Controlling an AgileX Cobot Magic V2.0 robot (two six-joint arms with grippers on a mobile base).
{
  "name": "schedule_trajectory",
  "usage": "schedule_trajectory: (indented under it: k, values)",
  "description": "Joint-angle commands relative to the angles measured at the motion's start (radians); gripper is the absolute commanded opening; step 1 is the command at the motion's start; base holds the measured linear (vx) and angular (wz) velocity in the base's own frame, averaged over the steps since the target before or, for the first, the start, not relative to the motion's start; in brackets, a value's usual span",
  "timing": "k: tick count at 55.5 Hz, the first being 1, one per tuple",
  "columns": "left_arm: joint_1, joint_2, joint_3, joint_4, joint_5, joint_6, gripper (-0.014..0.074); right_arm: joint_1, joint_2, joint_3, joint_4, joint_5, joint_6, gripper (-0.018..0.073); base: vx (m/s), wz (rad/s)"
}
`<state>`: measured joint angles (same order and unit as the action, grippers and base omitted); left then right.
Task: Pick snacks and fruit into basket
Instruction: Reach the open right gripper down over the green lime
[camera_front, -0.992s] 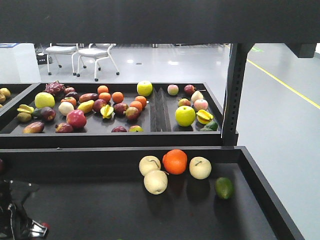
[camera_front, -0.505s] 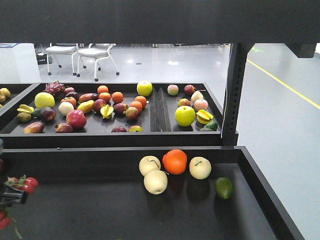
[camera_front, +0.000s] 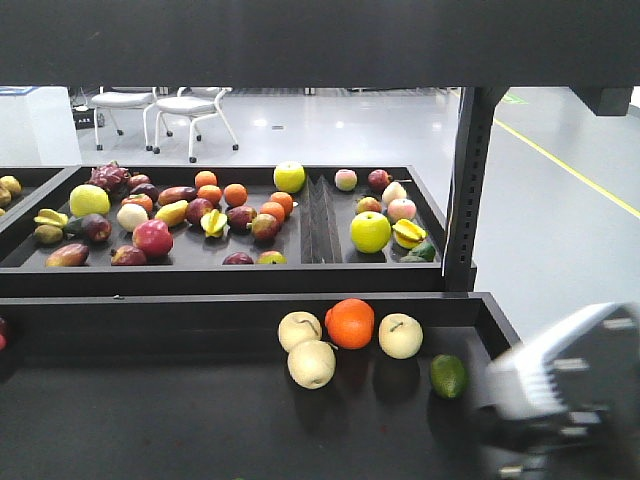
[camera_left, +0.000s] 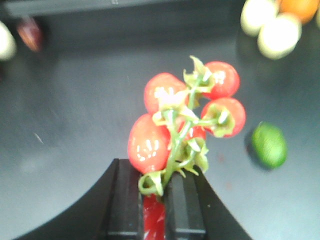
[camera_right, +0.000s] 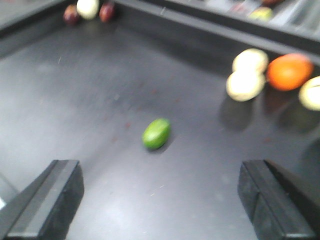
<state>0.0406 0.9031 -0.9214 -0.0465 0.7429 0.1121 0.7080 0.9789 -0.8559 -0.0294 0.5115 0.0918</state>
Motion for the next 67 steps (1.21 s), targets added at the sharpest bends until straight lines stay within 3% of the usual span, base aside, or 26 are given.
schedule_trajectory:
  k: [1,13,24,32,42,51,67]
  values:
    - [0.001,-0.062,-0.024,-0.012,-0.052,-0.002,-0.0005,-0.001,0.077,-0.037,0.108,-0.12,-0.106,0.0718,0.0,0.0]
    - [0.001,-0.136,-0.024,-0.012,-0.034,-0.002,-0.0005,0.0,0.324,-0.153,0.333,-0.093,-0.271,0.07,0.0,0.0]
    - [0.001,-0.142,-0.024,-0.012,-0.025,-0.002,-0.0005,0.055,0.551,-0.313,0.333,-0.054,-0.281,0.0686,0.0,0.0]
    - [0.001,-0.142,-0.024,-0.012,-0.023,-0.002,-0.0005,0.074,0.708,-0.424,0.25,-0.044,-0.116,0.0678,0.0,0.0]
    - [0.001,-0.142,-0.024,-0.012,-0.02,-0.002,-0.0005,0.074,0.886,-0.583,-0.02,0.038,0.252,0.0671,0.0,0.0]
    - [0.001,-0.142,-0.024,-0.012,-0.018,-0.002,-0.0005,0.074,1.026,-0.741,-0.225,0.166,0.492,0.0662,0.0,0.0]
    - [0.001,-0.142,-0.024,-0.012,-0.015,-0.002,-0.0005,0.065,1.237,-0.995,-0.242,0.236,0.51,0.0653,0.0,0.0]
